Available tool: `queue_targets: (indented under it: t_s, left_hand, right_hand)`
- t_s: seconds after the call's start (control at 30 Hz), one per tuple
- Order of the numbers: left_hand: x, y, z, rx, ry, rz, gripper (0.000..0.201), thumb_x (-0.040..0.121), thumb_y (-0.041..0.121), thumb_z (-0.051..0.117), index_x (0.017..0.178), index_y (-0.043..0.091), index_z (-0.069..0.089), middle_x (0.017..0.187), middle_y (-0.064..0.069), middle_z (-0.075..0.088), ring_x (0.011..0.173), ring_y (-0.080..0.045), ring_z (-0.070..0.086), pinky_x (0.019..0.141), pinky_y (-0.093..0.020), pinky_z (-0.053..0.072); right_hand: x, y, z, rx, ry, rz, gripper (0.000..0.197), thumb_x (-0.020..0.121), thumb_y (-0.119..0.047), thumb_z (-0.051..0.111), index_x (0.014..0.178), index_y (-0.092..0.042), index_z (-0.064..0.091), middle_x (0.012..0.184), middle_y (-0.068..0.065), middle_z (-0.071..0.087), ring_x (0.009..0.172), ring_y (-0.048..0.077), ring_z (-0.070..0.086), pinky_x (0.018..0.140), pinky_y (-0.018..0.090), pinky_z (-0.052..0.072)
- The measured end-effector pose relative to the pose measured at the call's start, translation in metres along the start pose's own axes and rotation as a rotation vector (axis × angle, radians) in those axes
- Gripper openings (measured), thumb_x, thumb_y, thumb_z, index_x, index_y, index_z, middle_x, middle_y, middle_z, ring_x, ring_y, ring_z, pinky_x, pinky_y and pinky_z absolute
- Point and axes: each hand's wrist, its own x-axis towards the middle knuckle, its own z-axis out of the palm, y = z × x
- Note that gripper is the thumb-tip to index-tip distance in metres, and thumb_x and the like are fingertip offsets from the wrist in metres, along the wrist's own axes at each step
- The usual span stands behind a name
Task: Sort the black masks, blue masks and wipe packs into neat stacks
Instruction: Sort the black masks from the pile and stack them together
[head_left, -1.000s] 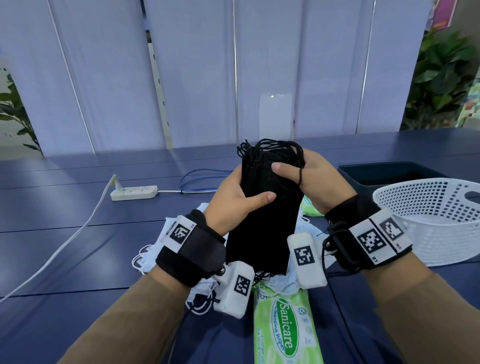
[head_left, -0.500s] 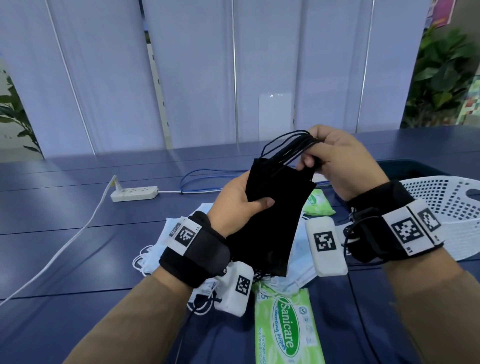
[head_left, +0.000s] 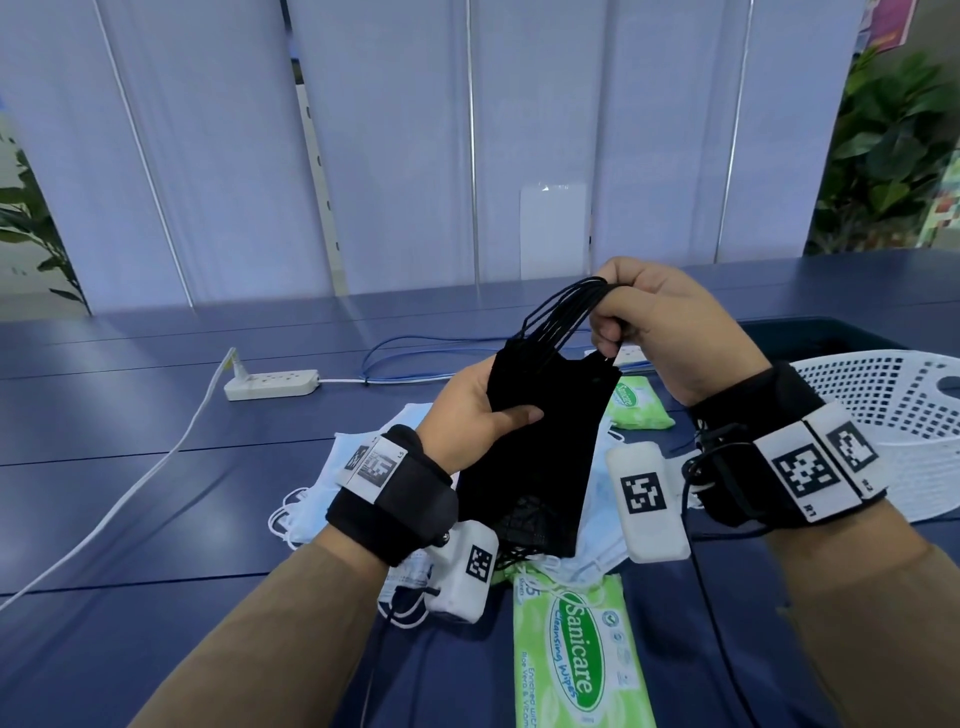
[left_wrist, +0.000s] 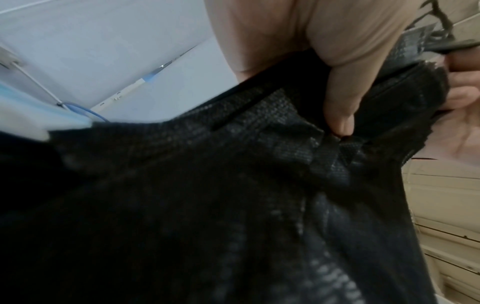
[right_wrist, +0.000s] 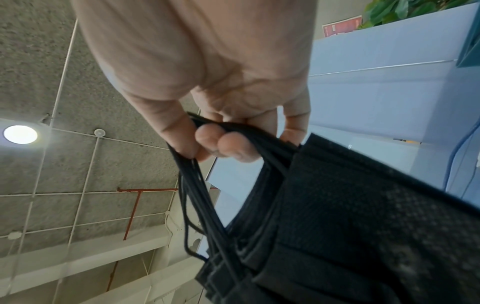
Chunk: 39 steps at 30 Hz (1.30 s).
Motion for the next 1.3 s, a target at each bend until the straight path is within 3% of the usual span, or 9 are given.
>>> queue_targets:
  t_s: [0.23,0.33,0.43,0.63,0.7,0.83,0.93,1.1,1.3]
  left_hand:
    - [-0.001,0.011,-0.004,-0.093,-0.053,-0.015,0.035,0.073,0.011,0.069,0.104,0.020,0.058,0.098,0.002,0.066,0.095,-0.010,0.063,0.091,-0.030,0.050]
    - [0.003,0.022,-0.011,-0.046,-0.010,0.065,0.051,0.069,0.028,0.075,0.114,0.030,0.051,0.109,0.011,0.061,0.106,-0.004,0.058,0.098,-0.026,0.045]
    - [0.010,0.039,-0.020,-0.150,0.024,0.115,0.055,0.068,0.033,0.072,0.117,0.022,0.050,0.111,0.006,0.059,0.106,-0.006,0.057,0.098,-0.027,0.044]
    - [0.030,0.066,-0.035,-0.276,-0.055,0.008,0.008,0.074,0.019,0.069,0.078,0.018,0.063,0.102,0.004,0.067,0.094,-0.013,0.062,0.085,-0.025,0.049]
    - [0.035,0.070,-0.042,-0.292,-0.140,-0.024,0.005,0.070,0.024,0.070,0.070,0.021,0.066,0.106,0.001,0.068,0.100,-0.017,0.062,0.091,-0.029,0.049]
    - [0.040,0.082,-0.057,-0.394,-0.160,0.012,0.026,0.070,0.025,0.064,0.092,0.014,0.072,0.096,0.000,0.071,0.103,-0.018,0.062,0.090,-0.027,0.050]
    - [0.044,0.091,-0.065,-0.419,-0.158,0.022,0.023,0.081,0.020,0.056,0.065,0.020,0.072,0.076,0.005,0.069,0.093,-0.019,0.063,0.090,-0.031,0.049]
    - [0.056,0.098,-0.066,-0.451,-0.087,-0.043,0.031,0.098,0.018,0.042,0.071,0.012,0.056,0.062,0.002,0.060,0.085,-0.019,0.066,0.086,-0.032,0.052]
    - [0.076,0.096,-0.060,-0.597,0.041,-0.073,0.027,0.100,0.017,0.040,0.076,0.011,0.049,0.064,0.002,0.057,0.079,-0.018,0.062,0.077,-0.029,0.054]
  right_hand:
    - [-0.003,-0.007,0.008,-0.137,0.020,0.018,0.019,0.081,-0.021,0.057,0.067,-0.016,0.045,0.054,0.002,0.059,0.047,0.015,0.040,0.052,0.027,0.031]
    - [0.009,-0.017,0.014,-0.211,0.019,0.021,0.019,0.085,-0.015,0.057,0.069,-0.017,0.046,0.056,0.001,0.061,0.046,0.013,0.043,0.048,0.023,0.033]
    - [0.028,-0.034,0.023,-0.362,-0.068,0.016,0.014,0.082,-0.007,0.058,0.078,-0.018,0.050,0.051,-0.005,0.058,0.044,0.011,0.045,0.047,0.023,0.035]
    - [0.058,-0.072,0.028,-0.434,-0.214,0.054,0.032,0.081,0.002,0.055,0.107,-0.016,0.050,0.061,0.004,0.054,0.052,0.017,0.046,0.057,0.024,0.038]
    - [0.062,-0.080,0.026,-0.434,-0.274,0.086,0.036,0.080,0.004,0.054,0.110,-0.017,0.051,0.062,0.004,0.053,0.052,0.017,0.047,0.057,0.024,0.041]
    - [0.068,-0.087,0.016,-0.486,-0.386,0.137,0.042,0.079,0.009,0.058,0.109,-0.020,0.053,0.068,0.007,0.053,0.053,0.016,0.044,0.057,0.022,0.040]
    - [0.070,-0.085,0.005,-0.497,-0.405,0.164,0.040,0.082,0.008,0.057,0.110,-0.020,0.053,0.064,0.003,0.050,0.054,0.016,0.046,0.061,0.024,0.042]
    - [0.072,-0.075,-0.010,-0.252,-0.385,0.174,0.037,0.085,0.007,0.053,0.109,-0.021,0.052,0.064,0.004,0.055,0.066,0.021,0.059,0.074,0.031,0.046]
    - [0.074,-0.066,-0.009,0.265,-0.152,0.139,0.027,0.093,0.002,0.039,0.107,-0.018,0.050,0.064,0.002,0.052,0.060,0.019,0.059,0.063,0.028,0.050]
